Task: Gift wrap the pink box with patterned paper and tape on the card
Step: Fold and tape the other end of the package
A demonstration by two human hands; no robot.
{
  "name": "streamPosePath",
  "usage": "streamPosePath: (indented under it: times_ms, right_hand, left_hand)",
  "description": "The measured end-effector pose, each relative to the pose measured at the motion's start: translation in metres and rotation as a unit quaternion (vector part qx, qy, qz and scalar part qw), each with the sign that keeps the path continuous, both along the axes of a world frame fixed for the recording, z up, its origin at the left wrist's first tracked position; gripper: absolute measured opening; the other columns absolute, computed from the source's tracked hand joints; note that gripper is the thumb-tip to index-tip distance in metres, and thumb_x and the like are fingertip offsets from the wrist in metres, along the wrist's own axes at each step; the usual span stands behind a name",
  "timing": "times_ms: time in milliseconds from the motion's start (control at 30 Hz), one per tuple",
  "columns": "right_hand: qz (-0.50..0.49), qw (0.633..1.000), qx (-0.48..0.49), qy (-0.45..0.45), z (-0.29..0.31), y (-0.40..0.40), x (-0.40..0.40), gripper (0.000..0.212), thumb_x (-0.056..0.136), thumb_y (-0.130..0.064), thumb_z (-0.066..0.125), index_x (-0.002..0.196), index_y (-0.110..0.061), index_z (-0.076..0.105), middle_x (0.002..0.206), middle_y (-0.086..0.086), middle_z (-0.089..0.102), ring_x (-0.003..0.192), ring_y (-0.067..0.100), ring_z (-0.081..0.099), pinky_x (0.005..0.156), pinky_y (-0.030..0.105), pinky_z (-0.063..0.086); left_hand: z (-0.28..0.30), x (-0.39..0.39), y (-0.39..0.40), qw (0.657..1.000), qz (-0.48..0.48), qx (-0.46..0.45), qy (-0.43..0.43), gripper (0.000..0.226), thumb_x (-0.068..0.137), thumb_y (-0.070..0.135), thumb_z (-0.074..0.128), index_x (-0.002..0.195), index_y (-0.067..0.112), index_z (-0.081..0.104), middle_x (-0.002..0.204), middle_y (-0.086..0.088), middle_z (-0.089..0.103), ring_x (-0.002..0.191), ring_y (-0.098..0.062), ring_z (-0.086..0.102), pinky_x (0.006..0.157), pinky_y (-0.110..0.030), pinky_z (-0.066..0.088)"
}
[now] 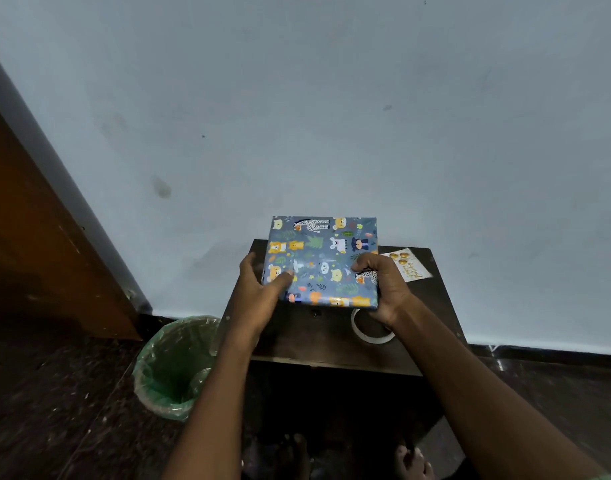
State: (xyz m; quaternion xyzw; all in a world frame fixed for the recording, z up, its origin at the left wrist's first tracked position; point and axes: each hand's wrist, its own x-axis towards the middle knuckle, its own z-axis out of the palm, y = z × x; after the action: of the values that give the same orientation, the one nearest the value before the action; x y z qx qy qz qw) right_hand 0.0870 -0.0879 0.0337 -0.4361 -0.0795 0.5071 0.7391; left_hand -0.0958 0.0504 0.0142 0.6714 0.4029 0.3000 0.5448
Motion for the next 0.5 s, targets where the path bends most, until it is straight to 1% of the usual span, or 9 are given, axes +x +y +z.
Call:
streamPosePath:
  times_ms: [67, 133, 200, 233, 267, 333, 367, 400, 500]
  right_hand:
    - [0.023, 1.0, -0.009, -0.011, -0.003, 0.002, 0.001, 0.037, 0.084, 0.002, 0.043, 0.109, -0.005, 0.069, 0.112, 0.016, 0.075, 0.094, 0.037, 0.073, 0.095, 0.053, 0.057]
    - [0.033, 0.999, -0.013, -0.026, -0.01, 0.005, 0.002, 0.036, 0.078, 0.0, 0.049, 0.107, -0.005, 0.069, 0.114, 0.015, 0.071, 0.097, 0.037, 0.07, 0.098, 0.053, 0.055]
    - [0.047, 0.998, -0.023, -0.041, -0.017, 0.009, 0.002, 0.047, 0.066, -0.003, 0.057, 0.112, -0.006, 0.067, 0.119, 0.016, 0.067, 0.105, 0.038, 0.065, 0.107, 0.055, 0.048]
    - [0.051, 0.997, -0.034, -0.05, -0.018, 0.012, 0.002, 0.052, 0.063, -0.005, 0.058, 0.115, -0.006, 0.067, 0.118, 0.017, 0.069, 0.104, 0.039, 0.066, 0.106, 0.054, 0.049]
    - [0.049, 0.996, -0.043, -0.068, -0.018, 0.015, 0.001, 0.055, 0.062, -0.006, 0.06, 0.117, -0.005, 0.066, 0.114, 0.017, 0.072, 0.099, 0.038, 0.069, 0.1, 0.052, 0.053]
    - [0.007, 0.989, -0.041, -0.141, -0.019, 0.021, 0.001, 0.052, 0.064, -0.01, 0.067, 0.116, -0.002, 0.066, 0.105, 0.014, 0.075, 0.087, 0.031, 0.074, 0.084, 0.044, 0.06]
    - [-0.029, 0.977, -0.04, -0.207, -0.022, 0.025, 0.002, 0.052, 0.068, -0.012, 0.074, 0.119, -0.004, 0.066, 0.105, 0.01, 0.076, 0.086, 0.027, 0.076, 0.079, 0.042, 0.059]
    - [-0.064, 0.954, -0.049, -0.288, -0.025, 0.028, 0.002, 0.056, 0.074, -0.015, 0.081, 0.127, -0.008, 0.062, 0.11, 0.005, 0.076, 0.091, 0.022, 0.076, 0.08, 0.04, 0.059]
    - [-0.143, 0.835, -0.115, -0.519, -0.039, 0.034, 0.002, 0.084, 0.081, -0.035, 0.089, 0.15, -0.029, 0.041, 0.133, -0.005, 0.062, 0.115, 0.008, 0.065, 0.094, 0.029, 0.055]
  left_hand:
    - [-0.001, 0.004, 0.004, 0.998, -0.013, -0.046, -0.041, 0.06, 0.077, 0.033, 0.085, 0.132, 0.026, 0.062, 0.12, 0.004, 0.077, 0.099, -0.012, 0.077, 0.09, -0.047, 0.064]
    - [0.002, 0.011, 0.004, 0.996, -0.001, -0.073, -0.059, 0.036, 0.086, 0.019, 0.084, 0.119, 0.02, 0.068, 0.112, -0.003, 0.08, 0.083, -0.012, 0.079, 0.072, -0.038, 0.066]
    - [0.001, 0.017, 0.005, 0.992, 0.026, -0.093, -0.084, 0.026, 0.092, 0.025, 0.081, 0.115, 0.017, 0.07, 0.101, 0.0, 0.081, 0.071, -0.007, 0.077, 0.054, -0.026, 0.059]
    - [0.0, 0.018, 0.007, 0.99, 0.04, -0.102, -0.093, 0.022, 0.094, 0.03, 0.079, 0.11, 0.016, 0.071, 0.091, 0.005, 0.08, 0.066, -0.005, 0.075, 0.05, -0.022, 0.055]
    - [0.002, 0.019, 0.007, 0.988, 0.051, -0.11, -0.101, 0.019, 0.097, 0.036, 0.076, 0.1, 0.017, 0.071, 0.078, 0.011, 0.077, 0.061, -0.004, 0.073, 0.048, -0.019, 0.051]
    - [0.001, 0.022, 0.009, 0.986, 0.081, -0.104, -0.1, 0.033, 0.102, 0.047, 0.069, 0.079, 0.024, 0.06, 0.055, 0.016, 0.06, 0.05, -0.004, 0.06, 0.047, -0.019, 0.045]
    - [-0.001, 0.024, 0.011, 0.987, 0.102, -0.089, -0.089, 0.041, 0.103, 0.052, 0.064, 0.074, 0.026, 0.052, 0.054, 0.015, 0.052, 0.049, -0.005, 0.054, 0.048, -0.021, 0.042]
    - [-0.003, 0.024, 0.013, 0.987, 0.118, -0.075, -0.077, 0.044, 0.104, 0.057, 0.059, 0.074, 0.027, 0.048, 0.06, 0.012, 0.05, 0.052, -0.007, 0.051, 0.052, -0.024, 0.04]
    - [-0.012, 0.027, 0.021, 0.984, 0.151, -0.068, -0.06, 0.046, 0.104, 0.065, 0.05, 0.08, 0.026, 0.046, 0.074, 0.004, 0.05, 0.063, -0.016, 0.048, 0.065, -0.033, 0.041]
